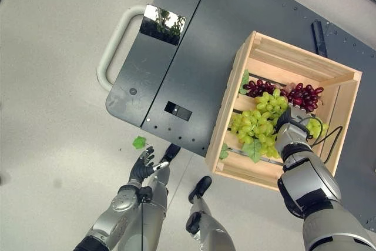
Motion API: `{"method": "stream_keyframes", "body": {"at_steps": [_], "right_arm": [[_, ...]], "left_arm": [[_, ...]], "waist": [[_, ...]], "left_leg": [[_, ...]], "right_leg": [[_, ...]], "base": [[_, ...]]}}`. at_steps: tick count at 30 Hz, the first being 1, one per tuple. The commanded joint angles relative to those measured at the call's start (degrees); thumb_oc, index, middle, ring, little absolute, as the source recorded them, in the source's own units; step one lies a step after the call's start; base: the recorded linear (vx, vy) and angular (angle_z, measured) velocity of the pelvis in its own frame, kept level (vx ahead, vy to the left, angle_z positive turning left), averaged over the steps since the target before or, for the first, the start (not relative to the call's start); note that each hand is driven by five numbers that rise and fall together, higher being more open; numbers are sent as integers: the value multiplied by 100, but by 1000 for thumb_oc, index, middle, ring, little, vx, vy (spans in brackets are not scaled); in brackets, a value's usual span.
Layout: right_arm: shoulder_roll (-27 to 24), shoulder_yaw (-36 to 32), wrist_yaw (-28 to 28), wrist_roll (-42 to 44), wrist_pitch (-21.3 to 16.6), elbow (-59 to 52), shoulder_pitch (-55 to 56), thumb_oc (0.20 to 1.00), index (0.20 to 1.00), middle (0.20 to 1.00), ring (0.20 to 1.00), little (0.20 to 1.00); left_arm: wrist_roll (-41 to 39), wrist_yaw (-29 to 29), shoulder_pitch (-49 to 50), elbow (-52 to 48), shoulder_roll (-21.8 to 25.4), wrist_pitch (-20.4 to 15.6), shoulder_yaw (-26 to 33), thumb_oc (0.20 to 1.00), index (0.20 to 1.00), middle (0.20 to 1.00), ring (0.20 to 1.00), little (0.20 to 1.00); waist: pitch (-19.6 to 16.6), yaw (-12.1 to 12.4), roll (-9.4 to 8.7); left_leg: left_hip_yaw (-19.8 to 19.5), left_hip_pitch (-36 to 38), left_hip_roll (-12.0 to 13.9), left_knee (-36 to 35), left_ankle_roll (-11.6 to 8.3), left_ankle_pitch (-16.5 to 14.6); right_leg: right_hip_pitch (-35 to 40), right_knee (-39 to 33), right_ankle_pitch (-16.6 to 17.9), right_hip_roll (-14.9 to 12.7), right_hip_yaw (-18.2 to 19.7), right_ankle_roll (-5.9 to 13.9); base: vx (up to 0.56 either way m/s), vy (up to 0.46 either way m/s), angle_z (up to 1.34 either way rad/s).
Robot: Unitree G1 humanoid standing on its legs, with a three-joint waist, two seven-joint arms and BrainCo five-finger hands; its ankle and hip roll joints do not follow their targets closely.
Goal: Pick up the fruits from the basket on one side to the basket on the other side
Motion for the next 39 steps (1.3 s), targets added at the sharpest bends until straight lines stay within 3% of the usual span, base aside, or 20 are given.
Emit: {"method": "stream_keyframes", "body": {"at_steps": [1,5,7,10,12,13,14,15,18,25,26,28,39], "right_arm": [[906,-66,-26,763,-379,-293,211,200,200,200,200,200],[1089,-519,-330,1553,-569,-453,386,200,200,200,200,200],[1390,-1134,-764,2797,-950,-771,650,200,200,200,200,200],[1567,-1292,-842,3387,-1240,-1093,853,200,200,200,200,200],[1705,-1196,-747,3739,-1590,-1855,1455,200,200,200,200,200],[1702,-1201,-754,3740,-1583,-1874,1449,200,200,200,200,200],[1967,-1284,-528,4549,-1971,-2698,2108,200,200,200,200,200],[1965,-1289,-533,4551,-1966,-2717,2103,200,200,200,200,200],[2024,-1306,-83,5226,-2412,-4114,3180,200,200,200,200,200],[1867,-1555,298,5566,-2569,-5277,3882,200,200,200,200,200],[1616,-1648,651,5562,-2456,-5840,4201,200,200,200,200,200],[1363,-1759,819,5373,-2310,-6256,4360,200,200,200,200,200],[1085,-2141,1151,5255,-2056,-6758,4539,200,200,200,200,200]], "left_arm": [[-158,193,-620,-742,-225,-247,-73,1000,1000,1000,1000,1000],[-176,283,-659,-680,-273,-248,-87,1000,1000,1000,1000,1000],[-175,452,-696,-575,-292,-245,-58,1000,1000,1000,1000,1000],[-223,510,-744,-506,-262,-278,-12,1000,1000,1000,1000,1000],[-226,576,-694,-475,-151,-355,180,1000,1000,1000,1000,1000],[-226,575,-712,-477,-147,-354,184,1000,1000,1000,1000,1000],[-269,628,-620,-473,-80,-382,350,1000,1000,1000,1000,1000],[-269,628,-635,-476,-74,-381,353,1000,1000,1000,1000,1000],[-278,568,-385,-433,46,-343,647,1000,1000,1000,1000,1000],[-289,459,-160,-475,125,-306,984,1000,1000,1000,1000,1000],[-198,293,-9,-557,217,-253,1180,1000,1000,1000,1000,1000],[-103,176,77,-623,287,-210,1339,1000,1000,1000,1000,1000],[89,-109,217,-785,329,-117,1651,1000,1000,1000,1000,1000]], "waist": [[18,103,667],[18,78,679],[18,8,657],[18,-61,588],[18,-192,440],[18,-199,434],[18,-319,315],[18,-324,307],[18,-515,144],[18,-708,42],[18,-788,-6],[18,-829,-35],[-57,-869,-83]], "left_leg": [[76,-123,382,-195,-345,-256],[69,-138,381,-192,-346,-263],[116,-53,400,-190,-329,-294],[154,-14,398,-175,-314,-281],[246,204,446,-177,-322,-350],[239,157,427,-164,-315,-315],[308,320,474,-193,-320,-371],[304,277,455,-182,-312,-335],[451,531,480,-198,-320,-393],[632,843,425,-150,-279,-443],[743,1071,412,-138,-255,-504],[806,1234,385,-129,-237,-545],[983,1837,305,-81,-117,-755]], "right_leg": [[-587,282,287,-869,-219,788],[-598,283,272,-870,-227,784],[-547,283,260,-875,-204,782],[-540,273,294,-896,-169,782],[-380,274,250,-900,-98,781],[-416,272,284,-915,-102,784],[-335,292,247,-913,-42,782],[-370,291,281,-928,-43,785],[-201,293,248,-952,30,785],[11,288,313,-1023,141,802],[170,285,321,-1057,216,812],[284,306,314,-1079,257,825],[736,389,265,-1151,403,870]], "base": [[0,0,0],[0,0,0],[-11,49,1],[-6,51,1],[0,0,0],[-17,28,-5],[-29,39,-8],[-22,34,-11],[-36,26,-18],[-21,31,-19],[-11,28,-12],[-6,31,-15],[8,0,-8]]}}
